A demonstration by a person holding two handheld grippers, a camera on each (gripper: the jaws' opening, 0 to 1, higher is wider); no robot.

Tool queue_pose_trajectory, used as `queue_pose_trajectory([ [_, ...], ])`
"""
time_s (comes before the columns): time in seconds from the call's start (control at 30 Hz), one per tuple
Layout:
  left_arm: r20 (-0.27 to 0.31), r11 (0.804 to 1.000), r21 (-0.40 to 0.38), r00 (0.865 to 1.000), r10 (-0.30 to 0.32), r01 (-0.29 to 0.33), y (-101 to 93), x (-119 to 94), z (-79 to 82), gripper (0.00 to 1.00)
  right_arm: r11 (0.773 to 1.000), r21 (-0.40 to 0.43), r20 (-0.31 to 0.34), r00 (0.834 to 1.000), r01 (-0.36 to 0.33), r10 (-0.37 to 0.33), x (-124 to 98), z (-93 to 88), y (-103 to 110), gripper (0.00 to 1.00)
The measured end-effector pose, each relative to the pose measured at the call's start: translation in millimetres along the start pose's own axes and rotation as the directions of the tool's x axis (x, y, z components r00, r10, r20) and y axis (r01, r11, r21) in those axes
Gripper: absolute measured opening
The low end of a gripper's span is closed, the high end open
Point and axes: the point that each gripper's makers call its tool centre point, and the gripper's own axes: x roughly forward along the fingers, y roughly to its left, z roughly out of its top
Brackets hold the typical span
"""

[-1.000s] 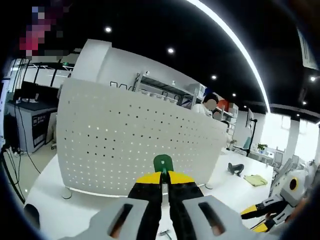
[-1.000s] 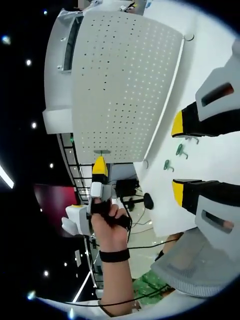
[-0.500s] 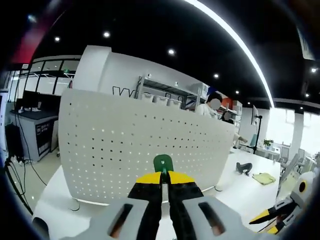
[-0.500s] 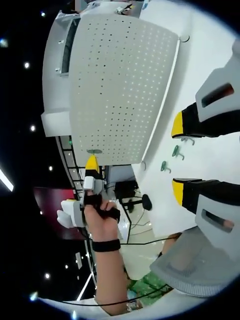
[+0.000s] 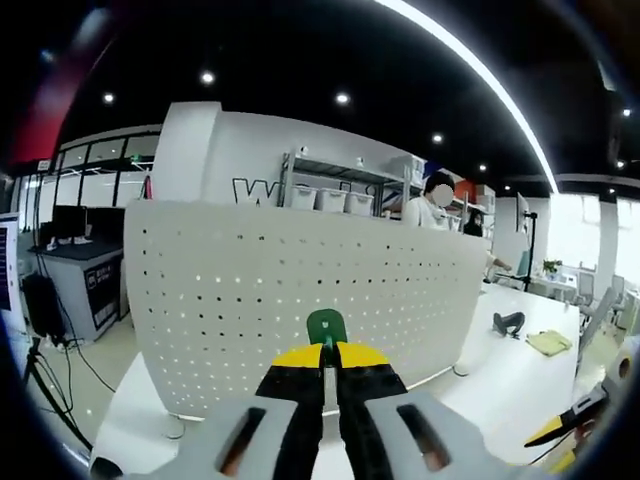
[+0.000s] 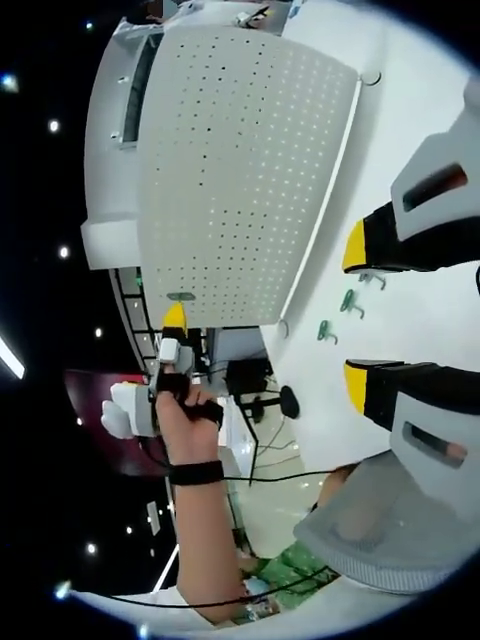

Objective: Insert the hook assembly into the mounting plate slot until the hook locks in place.

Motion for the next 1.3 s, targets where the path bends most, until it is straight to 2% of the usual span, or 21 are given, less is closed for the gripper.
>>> queue_pose_trajectory([
  [0.2, 0.023, 1.000, 0.008, 1.000, 0.009, -0.010, 2.1, 6, 10.3, 0.03, 1.000, -0.013, 0.003, 1.000, 0.010, -0.010, -3, 1.3, 0, 0.43],
  [0.43, 0.027, 0.999, 0.035, 1.000, 0.012, -0.013, 1.7, 14, 14.0, 0.03, 1.000, -0.019, 0.024, 1.000, 0.017, -0.017, -7, 9.1, -2, 0.50],
  [0.8, 0.054, 0.995, 0.078, 0.997, 0.064, -0.068, 11.3, 26, 27.2, 0.03, 1.000, -0.023, 0.021, 1.000, 0.015, -0.014, -12, 8.2, -1, 0.50],
  [1.3, 0.068, 0.987, 0.134, 0.995, 0.077, -0.086, 14.1, 44, 37.7, 0.02, 1.000, -0.004, 0.024, 0.999, 0.025, -0.024, -16, 4.7, -2, 0.50],
])
